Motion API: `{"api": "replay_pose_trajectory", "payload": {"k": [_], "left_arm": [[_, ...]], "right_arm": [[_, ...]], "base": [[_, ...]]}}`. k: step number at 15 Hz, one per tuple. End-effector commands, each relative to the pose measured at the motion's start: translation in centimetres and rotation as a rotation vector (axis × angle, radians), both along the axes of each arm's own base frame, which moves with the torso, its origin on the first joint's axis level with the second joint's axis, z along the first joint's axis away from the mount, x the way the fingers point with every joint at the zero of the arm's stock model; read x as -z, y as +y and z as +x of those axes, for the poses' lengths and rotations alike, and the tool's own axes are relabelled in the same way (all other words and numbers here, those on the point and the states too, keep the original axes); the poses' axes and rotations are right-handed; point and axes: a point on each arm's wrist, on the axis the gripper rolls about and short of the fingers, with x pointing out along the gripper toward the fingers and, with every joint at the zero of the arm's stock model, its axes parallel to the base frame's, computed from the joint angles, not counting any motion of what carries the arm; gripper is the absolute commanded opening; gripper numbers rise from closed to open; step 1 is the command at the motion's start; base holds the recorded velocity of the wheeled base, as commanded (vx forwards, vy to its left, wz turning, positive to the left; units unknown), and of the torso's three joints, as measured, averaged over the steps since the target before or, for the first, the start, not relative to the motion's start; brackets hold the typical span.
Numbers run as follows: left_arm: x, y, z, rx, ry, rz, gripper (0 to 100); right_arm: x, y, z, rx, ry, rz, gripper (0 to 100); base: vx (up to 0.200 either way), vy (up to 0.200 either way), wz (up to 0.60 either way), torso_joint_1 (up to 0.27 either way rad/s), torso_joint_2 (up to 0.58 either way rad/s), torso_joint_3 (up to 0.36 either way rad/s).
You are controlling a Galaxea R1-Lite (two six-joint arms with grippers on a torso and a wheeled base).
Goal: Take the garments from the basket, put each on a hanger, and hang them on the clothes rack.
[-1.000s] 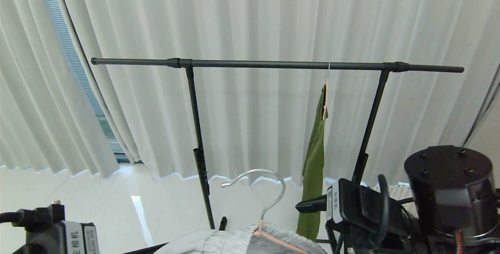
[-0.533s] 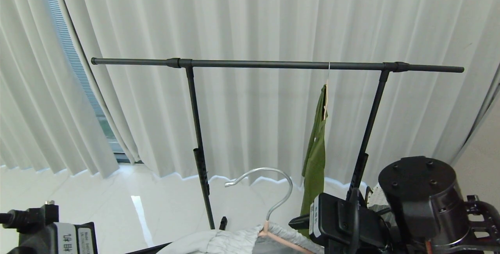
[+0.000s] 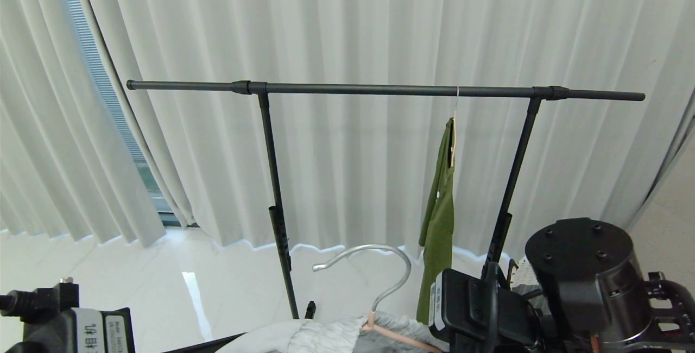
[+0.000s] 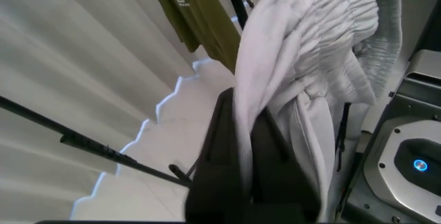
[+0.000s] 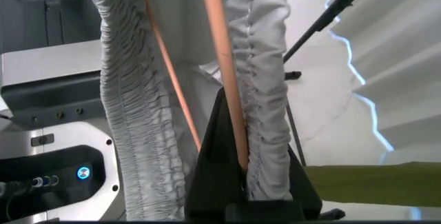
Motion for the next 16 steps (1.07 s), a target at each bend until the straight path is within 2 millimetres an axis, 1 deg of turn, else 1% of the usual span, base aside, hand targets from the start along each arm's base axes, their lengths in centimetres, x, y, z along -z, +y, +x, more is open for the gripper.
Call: {"api": "replay_pose_trajectory", "payload": {"k": [1,3,6,8,10,11,13,14,15,16], "left_arm": [[0.1,0.0,0.0,0.000,0.003,0.005,100],[0.3,0.1,0.0,-0.001,0.005,0.012,100],[0.7,0.3,-0.2,-0.001,0.009,0.018,100],[0.7,0.4,-0.3,-0.001,0.009,0.015,100],[0.8,0.6,-0.3,-0.003,0.008,0.013,100],[1.5,0.8,-0.4,-0.010,0.017,0.033,100],[4.8,2.5,-0.6,-0.107,0.072,0.124,100],[6.1,3.3,-0.6,-0.162,0.098,0.153,100],[6.9,3.9,-0.5,-0.207,0.120,0.173,100],[7.4,4.2,-0.3,-0.252,0.138,0.182,100]], "right_arm": [[-0.4,-0.2,-0.1,0.000,-0.015,0.012,0],[-0.9,-0.7,-0.2,-0.016,-0.074,0.002,0],[-2.2,-2.3,-0.6,-0.022,-0.105,-0.036,0],[-2.9,-3.6,-0.3,0.044,-0.144,-0.066,0],[-3.4,-5.1,0.5,0.121,-0.148,-0.079,0],[-3.7,-5.7,0.8,0.151,-0.148,-0.078,0],[-4.6,-6.6,1.2,0.188,-0.160,-0.069,0],[-5.1,-6.8,1.2,0.195,-0.164,-0.063,0],[-5.4,-6.9,1.1,0.193,-0.169,-0.053,0],[-5.6,-6.9,1.0,0.193,-0.173,-0.046,0]], "base": [[0.000,0.000,0.00,0.000,0.00,0.000],[0.000,0.000,0.00,0.000,0.00,0.000],[0.000,0.000,0.00,0.000,0.00,0.000],[0.000,0.000,0.00,0.000,0.00,0.000],[0.000,0.000,0.00,0.000,0.00,0.000],[0.000,0.000,0.00,0.000,0.00,0.000],[0.000,0.000,0.00,0.000,0.00,0.000],[0.000,0.000,0.00,0.000,0.00,0.000],[0.000,0.000,0.00,0.000,0.00,0.000],[0.000,0.000,0.00,0.000,0.00,0.000]]}}
